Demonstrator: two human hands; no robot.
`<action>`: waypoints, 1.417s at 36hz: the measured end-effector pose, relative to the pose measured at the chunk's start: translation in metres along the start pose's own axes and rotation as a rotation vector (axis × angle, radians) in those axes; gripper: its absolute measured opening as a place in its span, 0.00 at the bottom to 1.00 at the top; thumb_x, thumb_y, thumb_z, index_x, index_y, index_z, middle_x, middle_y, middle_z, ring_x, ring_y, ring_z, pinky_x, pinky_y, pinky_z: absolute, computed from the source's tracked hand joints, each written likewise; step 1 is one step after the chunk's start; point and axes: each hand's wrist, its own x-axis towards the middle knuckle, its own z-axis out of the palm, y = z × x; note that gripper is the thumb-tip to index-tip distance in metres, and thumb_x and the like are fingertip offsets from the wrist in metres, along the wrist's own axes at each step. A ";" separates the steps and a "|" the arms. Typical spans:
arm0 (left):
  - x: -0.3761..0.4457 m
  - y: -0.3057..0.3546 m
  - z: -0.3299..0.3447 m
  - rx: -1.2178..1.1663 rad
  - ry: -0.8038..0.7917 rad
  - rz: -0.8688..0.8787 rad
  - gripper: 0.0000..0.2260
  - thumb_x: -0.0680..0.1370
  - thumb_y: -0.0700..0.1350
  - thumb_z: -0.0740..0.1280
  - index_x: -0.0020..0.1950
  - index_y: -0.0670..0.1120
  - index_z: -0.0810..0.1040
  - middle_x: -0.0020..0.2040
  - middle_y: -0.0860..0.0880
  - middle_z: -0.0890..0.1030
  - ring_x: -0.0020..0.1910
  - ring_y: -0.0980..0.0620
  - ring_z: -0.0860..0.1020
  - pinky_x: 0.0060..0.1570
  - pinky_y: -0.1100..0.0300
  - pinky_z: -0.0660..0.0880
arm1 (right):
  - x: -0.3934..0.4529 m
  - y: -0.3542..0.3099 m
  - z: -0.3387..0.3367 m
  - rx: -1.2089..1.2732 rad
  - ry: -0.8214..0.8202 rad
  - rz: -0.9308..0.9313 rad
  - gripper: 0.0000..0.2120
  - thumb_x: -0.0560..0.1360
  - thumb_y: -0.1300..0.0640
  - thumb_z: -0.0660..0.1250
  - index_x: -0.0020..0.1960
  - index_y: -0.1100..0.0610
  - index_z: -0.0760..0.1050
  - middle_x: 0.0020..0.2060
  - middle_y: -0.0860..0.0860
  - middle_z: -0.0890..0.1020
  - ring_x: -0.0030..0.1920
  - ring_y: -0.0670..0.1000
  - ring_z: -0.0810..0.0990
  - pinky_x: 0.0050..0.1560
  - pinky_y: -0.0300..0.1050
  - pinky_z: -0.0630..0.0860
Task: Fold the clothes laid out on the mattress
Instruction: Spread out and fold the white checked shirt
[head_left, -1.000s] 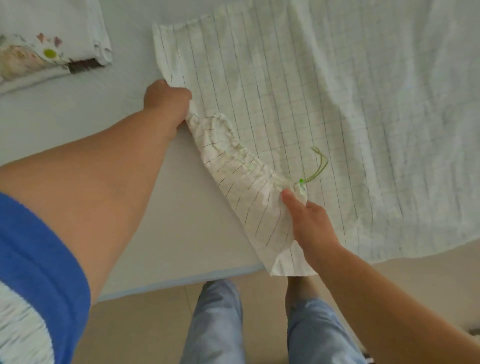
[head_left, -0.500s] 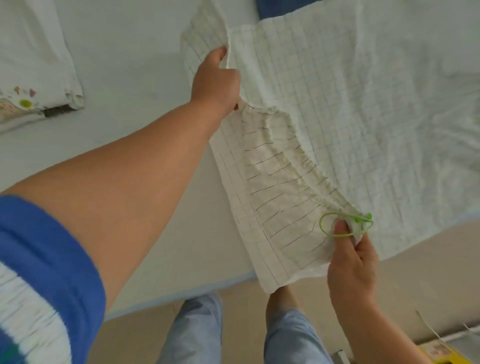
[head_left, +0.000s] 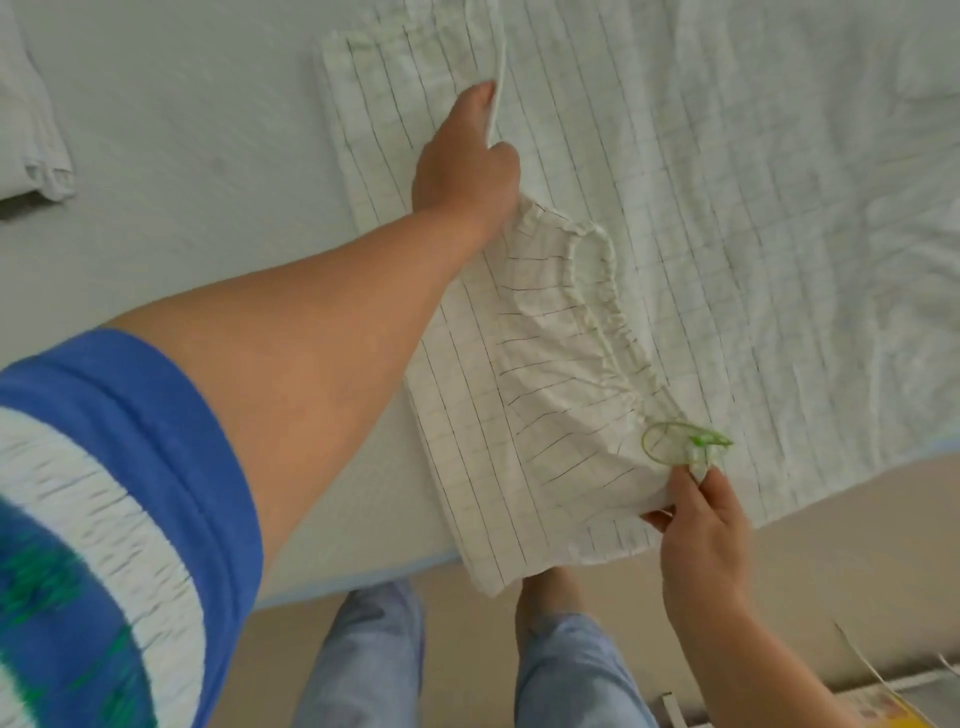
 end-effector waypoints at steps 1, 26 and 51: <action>-0.002 0.002 0.000 -0.019 0.003 0.024 0.24 0.76 0.40 0.57 0.73 0.50 0.63 0.67 0.53 0.72 0.53 0.57 0.73 0.45 0.70 0.68 | -0.002 0.002 -0.001 0.003 0.018 0.000 0.13 0.78 0.57 0.59 0.36 0.49 0.75 0.31 0.44 0.77 0.37 0.49 0.77 0.40 0.45 0.76; -0.241 -0.116 -0.009 0.562 -0.614 0.285 0.17 0.73 0.52 0.67 0.61 0.50 0.76 0.54 0.49 0.77 0.55 0.48 0.74 0.54 0.57 0.64 | 0.002 -0.002 -0.004 -0.273 0.032 0.018 0.06 0.71 0.52 0.71 0.41 0.48 0.73 0.39 0.49 0.81 0.38 0.49 0.81 0.37 0.45 0.77; -0.199 -0.051 -0.020 0.506 -0.488 0.445 0.26 0.77 0.47 0.61 0.74 0.50 0.61 0.76 0.47 0.58 0.74 0.47 0.56 0.71 0.53 0.55 | -0.001 -0.017 -0.053 -0.401 0.178 0.064 0.25 0.73 0.48 0.69 0.66 0.57 0.69 0.44 0.46 0.73 0.42 0.47 0.73 0.46 0.43 0.69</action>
